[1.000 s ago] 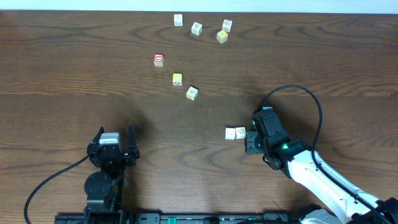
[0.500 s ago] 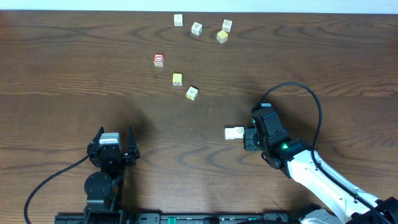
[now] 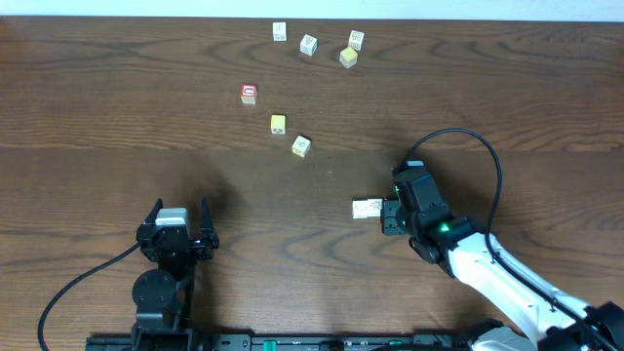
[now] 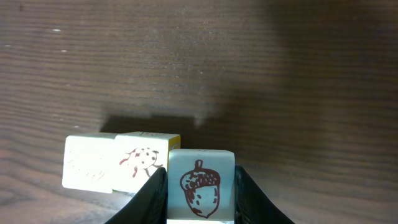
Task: Lift 5 blocks
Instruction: 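Lower the acorn block beside the ladybug block and push it in, then open the right gripper and raise it off the block row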
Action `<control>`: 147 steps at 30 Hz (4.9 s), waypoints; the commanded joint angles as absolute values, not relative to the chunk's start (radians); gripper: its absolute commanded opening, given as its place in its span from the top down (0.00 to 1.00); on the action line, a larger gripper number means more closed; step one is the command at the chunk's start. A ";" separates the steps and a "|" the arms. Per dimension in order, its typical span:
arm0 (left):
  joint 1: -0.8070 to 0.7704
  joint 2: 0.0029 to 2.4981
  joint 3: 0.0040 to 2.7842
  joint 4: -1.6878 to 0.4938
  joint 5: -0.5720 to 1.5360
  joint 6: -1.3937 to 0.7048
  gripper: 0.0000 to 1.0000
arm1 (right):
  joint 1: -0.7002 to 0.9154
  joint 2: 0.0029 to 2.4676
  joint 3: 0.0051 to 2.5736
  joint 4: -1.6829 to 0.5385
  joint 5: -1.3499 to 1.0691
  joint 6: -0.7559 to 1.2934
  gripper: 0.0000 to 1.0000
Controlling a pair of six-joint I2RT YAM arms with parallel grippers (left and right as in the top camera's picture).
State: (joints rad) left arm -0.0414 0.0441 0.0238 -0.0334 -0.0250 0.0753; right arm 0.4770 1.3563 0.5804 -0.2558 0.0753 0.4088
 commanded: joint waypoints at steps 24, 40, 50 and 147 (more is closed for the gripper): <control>-0.045 0.043 0.004 -0.071 -0.036 0.067 0.25 | 0.485 1.428 0.577 -0.194 0.115 0.396 0.73; -0.045 0.043 0.004 -0.070 -0.036 0.067 0.25 | 0.485 1.427 0.577 -0.174 0.116 0.396 0.61; -0.045 0.043 0.004 -0.070 -0.036 0.067 0.25 | 0.482 1.427 0.612 -0.177 0.156 0.395 0.82; -0.045 0.043 0.004 -0.071 -0.036 0.067 0.25 | 0.419 1.427 0.641 -0.281 0.108 0.386 0.83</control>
